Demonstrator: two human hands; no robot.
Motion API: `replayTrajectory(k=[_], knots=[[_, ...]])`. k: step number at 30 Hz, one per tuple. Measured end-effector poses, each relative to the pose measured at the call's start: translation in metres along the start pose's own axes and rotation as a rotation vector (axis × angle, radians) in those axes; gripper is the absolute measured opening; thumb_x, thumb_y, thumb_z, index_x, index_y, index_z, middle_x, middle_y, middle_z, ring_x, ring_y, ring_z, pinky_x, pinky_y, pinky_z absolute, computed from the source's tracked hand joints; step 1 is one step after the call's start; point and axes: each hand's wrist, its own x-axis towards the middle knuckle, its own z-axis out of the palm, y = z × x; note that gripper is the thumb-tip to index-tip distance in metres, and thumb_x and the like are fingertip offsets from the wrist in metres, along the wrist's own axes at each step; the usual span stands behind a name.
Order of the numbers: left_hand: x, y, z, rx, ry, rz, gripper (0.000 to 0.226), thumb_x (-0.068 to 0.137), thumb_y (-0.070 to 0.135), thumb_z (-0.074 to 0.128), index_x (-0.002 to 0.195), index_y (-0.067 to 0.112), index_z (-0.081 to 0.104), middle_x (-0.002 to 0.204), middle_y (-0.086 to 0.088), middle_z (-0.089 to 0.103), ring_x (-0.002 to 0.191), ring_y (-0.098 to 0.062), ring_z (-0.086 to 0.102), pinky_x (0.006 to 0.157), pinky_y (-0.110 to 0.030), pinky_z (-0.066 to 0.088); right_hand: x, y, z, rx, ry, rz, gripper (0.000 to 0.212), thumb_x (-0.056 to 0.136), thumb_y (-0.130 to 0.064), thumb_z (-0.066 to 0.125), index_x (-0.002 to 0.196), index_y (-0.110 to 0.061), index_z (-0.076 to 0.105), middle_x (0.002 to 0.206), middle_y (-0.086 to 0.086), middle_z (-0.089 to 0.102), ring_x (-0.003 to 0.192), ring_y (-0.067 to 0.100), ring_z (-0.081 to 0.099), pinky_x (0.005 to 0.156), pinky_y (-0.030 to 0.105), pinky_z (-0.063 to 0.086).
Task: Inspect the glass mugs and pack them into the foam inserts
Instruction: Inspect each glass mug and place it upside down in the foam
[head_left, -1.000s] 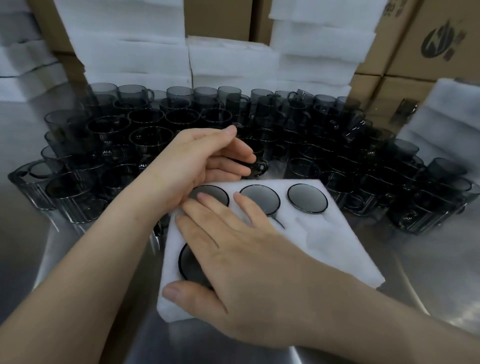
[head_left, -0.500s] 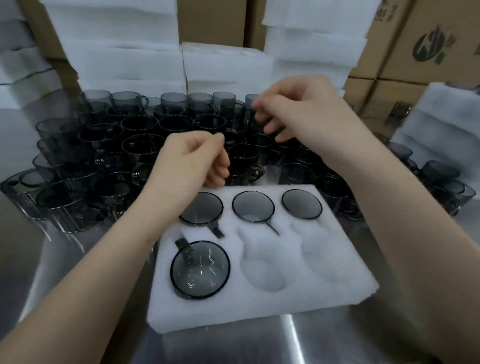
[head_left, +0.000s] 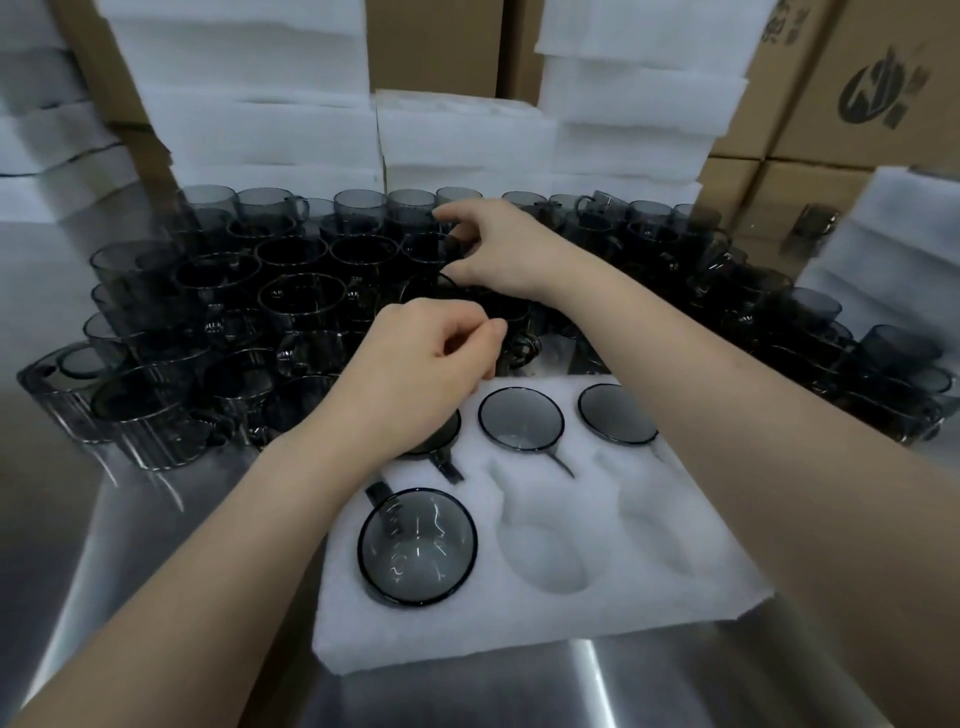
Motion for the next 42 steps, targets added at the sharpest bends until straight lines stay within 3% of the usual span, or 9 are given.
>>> replayTrajectory(k=[7, 12, 14, 17, 20, 26, 31, 37, 42], knots=[[0.001, -0.001, -0.001, -0.041, 0.027, -0.033, 0.035, 0.097, 0.024, 0.054, 0.065, 0.015, 0.065, 0.059, 0.002, 0.065, 0.060, -0.013, 0.058, 0.067, -0.026, 0.046, -0.001, 0.008, 0.000, 0.072, 0.091, 0.047, 0.063, 0.079, -0.021, 0.079, 0.134, -0.003, 0.056, 0.130, 0.011, 0.062, 0.117, 0.023, 0.059, 0.102, 0.032, 0.044], [0.002, -0.002, -0.001, -0.151, 0.085, -0.055, 0.024, 0.095, 0.019, 0.056, 0.074, 0.016, 0.066, 0.068, 0.002, 0.068, 0.060, -0.013, 0.063, 0.062, -0.028, 0.049, -0.022, 0.017, -0.020, 0.467, 0.264, 0.117, 0.056, 0.069, -0.022, 0.086, 0.117, -0.011, 0.060, 0.102, 0.005, 0.063, 0.072, 0.011, 0.062, 0.070, 0.025, 0.052], [0.002, -0.002, -0.002, -0.213, 0.212, -0.054, 0.007, 0.090, 0.017, 0.061, 0.083, 0.020, 0.061, 0.081, 0.003, 0.067, 0.062, -0.019, 0.064, 0.062, -0.032, 0.051, -0.036, 0.015, -0.026, 0.622, 0.279, 0.119, 0.057, 0.061, -0.026, 0.087, 0.109, -0.012, 0.059, 0.102, 0.006, 0.064, 0.077, 0.013, 0.065, 0.069, 0.028, 0.055], [0.002, -0.002, -0.002, -0.196, 0.346, -0.038, 0.037, 0.081, 0.022, 0.071, 0.109, 0.028, 0.047, 0.118, 0.002, 0.056, 0.067, -0.013, 0.065, 0.068, -0.026, 0.052, -0.058, 0.006, -0.026, 0.705, 0.218, 0.054, 0.056, 0.058, -0.029, 0.083, 0.103, -0.016, 0.052, 0.090, -0.001, 0.070, 0.078, 0.011, 0.067, 0.068, 0.029, 0.050], [0.002, 0.001, 0.000, -0.239, 0.246, -0.012, 0.066, 0.074, 0.027, 0.077, 0.130, 0.026, 0.042, 0.134, -0.001, 0.046, 0.090, -0.011, 0.066, 0.075, -0.022, 0.051, -0.074, -0.002, -0.018, 0.734, 0.136, -0.066, 0.052, 0.066, -0.021, 0.079, 0.110, -0.018, 0.052, 0.084, -0.005, 0.070, 0.067, 0.002, 0.063, 0.063, 0.019, 0.047], [0.002, 0.002, -0.002, -0.291, 0.104, -0.009, 0.090, 0.063, 0.045, 0.073, 0.142, 0.026, 0.035, 0.135, 0.003, 0.050, 0.120, -0.014, 0.056, 0.098, -0.041, 0.051, -0.084, -0.004, -0.015, 0.806, 0.049, -0.132, 0.052, 0.079, -0.020, 0.069, 0.129, -0.015, 0.058, 0.110, 0.007, 0.068, 0.095, 0.025, 0.069, 0.076, 0.038, 0.058], [0.000, 0.003, -0.001, -0.244, 0.162, -0.002, 0.078, 0.064, 0.040, 0.081, 0.131, 0.030, 0.042, 0.122, 0.017, 0.056, 0.113, 0.003, 0.056, 0.100, -0.026, 0.047, -0.086, -0.003, -0.015, 0.774, 0.040, -0.170, 0.039, 0.075, -0.013, 0.075, 0.111, -0.019, 0.060, 0.100, 0.001, 0.066, 0.062, 0.009, 0.061, 0.061, 0.023, 0.051], [0.003, 0.000, 0.003, -0.026, 0.219, 0.031, 0.064, 0.072, 0.022, 0.079, 0.129, 0.021, 0.050, 0.121, 0.005, 0.058, 0.099, 0.001, 0.052, 0.083, 0.001, 0.035, -0.089, -0.004, -0.002, 0.705, 0.009, -0.144, 0.049, 0.064, -0.019, 0.082, 0.095, -0.019, 0.044, 0.094, -0.001, 0.056, 0.067, 0.016, 0.054, 0.061, 0.036, 0.050], [0.002, 0.002, 0.004, -0.005, 0.241, 0.088, 0.069, 0.068, 0.025, 0.085, 0.130, 0.019, 0.055, 0.119, 0.010, 0.060, 0.106, 0.000, 0.054, 0.089, 0.000, 0.036, -0.086, -0.008, 0.004, 0.657, 0.203, -0.132, 0.039, 0.071, -0.026, 0.082, 0.082, -0.021, 0.046, 0.079, -0.004, 0.055, 0.066, 0.006, 0.056, 0.060, 0.038, 0.051]])
